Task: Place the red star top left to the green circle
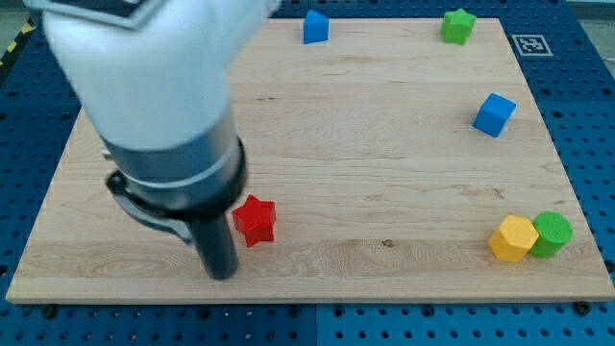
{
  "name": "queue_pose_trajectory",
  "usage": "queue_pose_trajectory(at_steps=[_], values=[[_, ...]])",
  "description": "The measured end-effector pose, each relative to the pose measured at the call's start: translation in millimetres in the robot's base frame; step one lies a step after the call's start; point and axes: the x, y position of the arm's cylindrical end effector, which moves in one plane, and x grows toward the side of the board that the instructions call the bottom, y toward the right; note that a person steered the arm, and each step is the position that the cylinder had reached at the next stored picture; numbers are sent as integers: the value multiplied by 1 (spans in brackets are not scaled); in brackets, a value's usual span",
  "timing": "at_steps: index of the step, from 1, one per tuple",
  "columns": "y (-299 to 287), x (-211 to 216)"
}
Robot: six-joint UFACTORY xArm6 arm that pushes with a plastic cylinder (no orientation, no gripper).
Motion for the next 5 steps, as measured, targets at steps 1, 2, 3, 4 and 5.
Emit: queue_pose_trajectory(at_steps=[1, 2, 3, 4, 5], values=[[1, -38], [9, -40], [30, -40], [57, -41], [86, -45]])
